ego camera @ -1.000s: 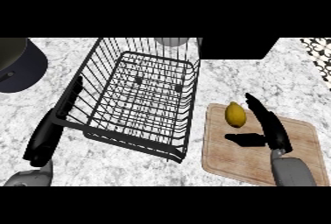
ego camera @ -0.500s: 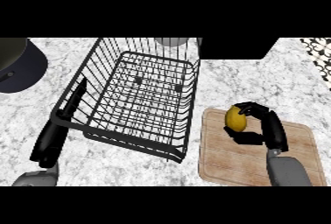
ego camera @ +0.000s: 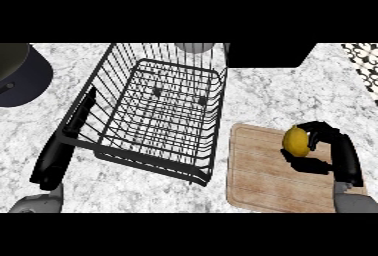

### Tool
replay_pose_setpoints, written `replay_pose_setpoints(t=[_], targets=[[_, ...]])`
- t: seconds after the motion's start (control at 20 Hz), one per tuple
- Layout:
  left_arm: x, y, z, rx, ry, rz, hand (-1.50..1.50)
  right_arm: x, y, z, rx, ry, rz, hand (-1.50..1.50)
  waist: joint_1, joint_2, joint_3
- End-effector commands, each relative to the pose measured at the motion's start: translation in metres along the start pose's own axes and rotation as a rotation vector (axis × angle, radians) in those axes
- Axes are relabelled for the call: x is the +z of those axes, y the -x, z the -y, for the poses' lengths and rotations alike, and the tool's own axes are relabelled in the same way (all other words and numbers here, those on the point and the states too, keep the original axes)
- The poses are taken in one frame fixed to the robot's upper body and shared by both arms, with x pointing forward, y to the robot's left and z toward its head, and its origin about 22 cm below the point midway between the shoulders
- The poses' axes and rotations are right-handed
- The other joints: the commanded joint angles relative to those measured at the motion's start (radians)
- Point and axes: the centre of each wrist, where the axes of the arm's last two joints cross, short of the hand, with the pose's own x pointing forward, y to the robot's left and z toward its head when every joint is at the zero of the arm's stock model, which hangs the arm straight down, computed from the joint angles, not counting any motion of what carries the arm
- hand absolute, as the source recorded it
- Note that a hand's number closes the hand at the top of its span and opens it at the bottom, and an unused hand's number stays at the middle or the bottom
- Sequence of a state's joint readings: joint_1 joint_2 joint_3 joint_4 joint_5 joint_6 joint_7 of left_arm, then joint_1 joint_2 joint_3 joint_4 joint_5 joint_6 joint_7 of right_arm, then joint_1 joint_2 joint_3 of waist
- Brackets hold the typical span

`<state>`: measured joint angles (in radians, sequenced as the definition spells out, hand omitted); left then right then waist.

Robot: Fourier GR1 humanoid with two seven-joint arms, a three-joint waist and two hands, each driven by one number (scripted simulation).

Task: Pick the lemon from the cutting board and place it in the tiered basket

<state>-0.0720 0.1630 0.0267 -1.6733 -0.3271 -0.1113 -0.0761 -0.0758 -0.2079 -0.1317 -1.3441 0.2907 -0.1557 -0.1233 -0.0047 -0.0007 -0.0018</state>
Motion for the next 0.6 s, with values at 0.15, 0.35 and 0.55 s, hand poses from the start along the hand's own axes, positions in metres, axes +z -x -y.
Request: replay_pose_setpoints(t=[0.15,0.35,0.55], targets=[[0.002,0.0,-0.008,-0.016,0.005,0.006,0.0,0.005,0.009,0.106,0.841,-0.099,-0.053,1.5,-0.004,-0.002,-0.009],[0.007,-0.007,-0.011,-0.011,0.001,0.002,0.0,-0.003,-0.075,0.112,0.811,-0.081,-0.009,1.5,-0.007,-0.009,-0.002],[0.004,0.003,-0.007,-0.015,-0.008,-0.012,0.0,0.022,-0.123,0.102,0.537,-0.113,0.072,1.5,-0.014,-0.007,0.0]])
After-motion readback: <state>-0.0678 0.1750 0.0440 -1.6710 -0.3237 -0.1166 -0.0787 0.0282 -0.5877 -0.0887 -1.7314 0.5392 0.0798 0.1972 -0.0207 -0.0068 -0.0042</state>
